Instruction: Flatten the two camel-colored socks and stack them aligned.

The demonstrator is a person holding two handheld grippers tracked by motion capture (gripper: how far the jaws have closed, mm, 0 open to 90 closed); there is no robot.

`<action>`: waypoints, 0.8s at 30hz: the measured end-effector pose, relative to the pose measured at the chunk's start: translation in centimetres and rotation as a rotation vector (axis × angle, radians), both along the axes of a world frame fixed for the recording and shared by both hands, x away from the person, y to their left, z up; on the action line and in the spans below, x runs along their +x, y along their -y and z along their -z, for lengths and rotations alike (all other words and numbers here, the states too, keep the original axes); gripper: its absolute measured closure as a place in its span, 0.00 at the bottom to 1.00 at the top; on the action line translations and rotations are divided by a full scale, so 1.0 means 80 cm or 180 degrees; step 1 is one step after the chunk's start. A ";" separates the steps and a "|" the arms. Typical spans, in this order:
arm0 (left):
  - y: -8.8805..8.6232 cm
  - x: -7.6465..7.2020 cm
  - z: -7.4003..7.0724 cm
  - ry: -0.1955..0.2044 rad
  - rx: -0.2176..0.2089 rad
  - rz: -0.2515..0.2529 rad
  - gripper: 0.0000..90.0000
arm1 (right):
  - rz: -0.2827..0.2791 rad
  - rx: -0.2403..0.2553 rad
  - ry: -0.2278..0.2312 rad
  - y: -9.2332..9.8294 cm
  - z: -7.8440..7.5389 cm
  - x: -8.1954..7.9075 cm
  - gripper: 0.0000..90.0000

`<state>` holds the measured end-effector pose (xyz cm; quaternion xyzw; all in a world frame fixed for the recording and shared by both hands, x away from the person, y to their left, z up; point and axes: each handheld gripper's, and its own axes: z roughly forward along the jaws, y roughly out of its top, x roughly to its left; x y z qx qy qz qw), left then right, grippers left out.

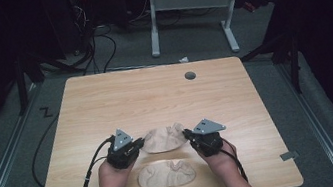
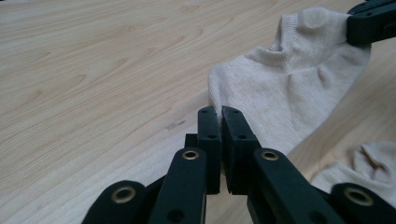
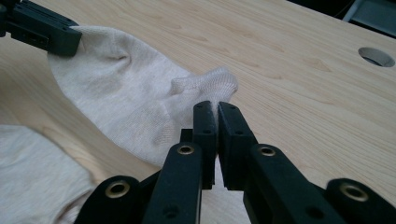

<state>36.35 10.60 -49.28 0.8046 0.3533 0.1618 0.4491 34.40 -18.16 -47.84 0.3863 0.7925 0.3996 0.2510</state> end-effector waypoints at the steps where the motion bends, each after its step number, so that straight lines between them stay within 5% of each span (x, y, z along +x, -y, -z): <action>1: -0.001 -0.004 -0.001 0.0005 -0.0001 0.0013 0.96 | -0.0011 0.0010 0.0003 0.000 -0.001 -0.004 0.96; 10: -0.014 -0.040 -0.009 0.0000 0.0012 0.0169 0.96 | -0.0204 -0.0057 0.0086 -0.004 -0.005 -0.043 0.96; 24: -0.029 -0.084 0.000 -0.0192 0.0144 0.0397 0.96 | -0.0384 -0.0219 -0.0050 0.000 0.013 -0.102 0.96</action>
